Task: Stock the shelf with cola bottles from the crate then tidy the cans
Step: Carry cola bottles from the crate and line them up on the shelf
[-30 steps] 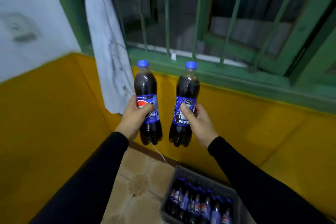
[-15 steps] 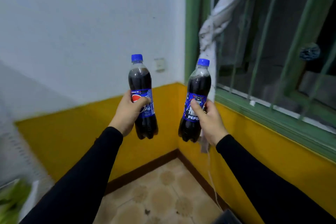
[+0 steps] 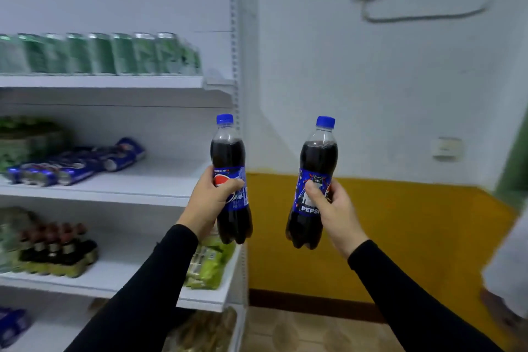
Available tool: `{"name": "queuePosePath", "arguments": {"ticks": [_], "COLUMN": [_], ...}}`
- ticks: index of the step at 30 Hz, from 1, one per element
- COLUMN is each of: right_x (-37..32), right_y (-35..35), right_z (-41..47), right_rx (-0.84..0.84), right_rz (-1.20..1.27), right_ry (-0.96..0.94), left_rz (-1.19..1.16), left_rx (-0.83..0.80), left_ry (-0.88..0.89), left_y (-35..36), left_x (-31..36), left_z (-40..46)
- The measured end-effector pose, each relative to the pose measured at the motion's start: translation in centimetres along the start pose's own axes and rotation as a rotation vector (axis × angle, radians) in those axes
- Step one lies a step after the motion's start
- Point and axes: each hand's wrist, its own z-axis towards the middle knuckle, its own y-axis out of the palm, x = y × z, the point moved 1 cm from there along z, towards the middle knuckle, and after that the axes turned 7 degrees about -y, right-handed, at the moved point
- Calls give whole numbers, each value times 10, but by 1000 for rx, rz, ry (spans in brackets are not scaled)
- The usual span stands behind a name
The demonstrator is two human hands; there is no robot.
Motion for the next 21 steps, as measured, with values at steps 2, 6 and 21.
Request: {"name": "queuePosePath", "arguments": {"ticks": [2, 6, 21], "right_x": [17, 49, 147], "right_y": [56, 157, 341], "right_z": [9, 25, 128], "right_rx": [-25, -42, -51], "right_rz": [26, 76, 10], "right_ry": [9, 22, 56], "left_rz": [23, 51, 70], "left_rx": [43, 76, 115], "left_ry": [-5, -10, -50], "left_y": [-56, -156, -321], "left_x": [-1, -6, -41], "left_z": [9, 33, 165]}}
